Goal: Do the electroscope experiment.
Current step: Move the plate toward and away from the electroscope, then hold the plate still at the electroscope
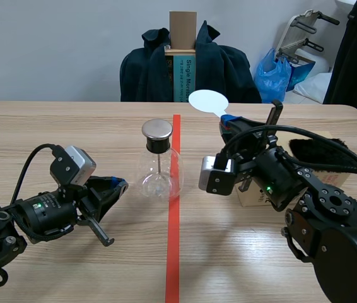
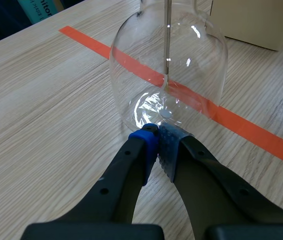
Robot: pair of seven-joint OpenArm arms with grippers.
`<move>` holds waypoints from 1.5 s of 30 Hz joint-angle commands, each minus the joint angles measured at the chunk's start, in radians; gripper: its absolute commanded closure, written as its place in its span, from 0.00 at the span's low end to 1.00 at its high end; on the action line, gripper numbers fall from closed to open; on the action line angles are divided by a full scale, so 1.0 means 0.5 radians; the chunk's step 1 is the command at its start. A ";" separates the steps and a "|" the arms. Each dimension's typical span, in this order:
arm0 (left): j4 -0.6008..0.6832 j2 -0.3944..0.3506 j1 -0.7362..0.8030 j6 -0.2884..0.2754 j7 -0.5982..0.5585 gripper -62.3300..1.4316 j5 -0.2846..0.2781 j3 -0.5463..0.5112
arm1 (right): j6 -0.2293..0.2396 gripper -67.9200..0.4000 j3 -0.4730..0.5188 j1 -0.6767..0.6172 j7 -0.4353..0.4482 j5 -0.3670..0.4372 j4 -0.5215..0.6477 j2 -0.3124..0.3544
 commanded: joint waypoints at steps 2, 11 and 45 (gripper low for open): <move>0.029 0.005 -0.033 0.005 -0.019 0.93 -0.027 -0.008 | -0.024 0.98 0.016 0.040 0.058 0.027 0.014 0.032; 0.029 0.005 -0.033 0.005 -0.019 0.93 -0.027 -0.008 | -0.027 0.98 0.016 0.040 0.401 0.027 0.014 0.032; 0.029 0.005 -0.033 0.005 -0.021 0.93 -0.026 -0.008 | -0.031 0.98 0.016 0.040 0.800 0.027 0.014 0.031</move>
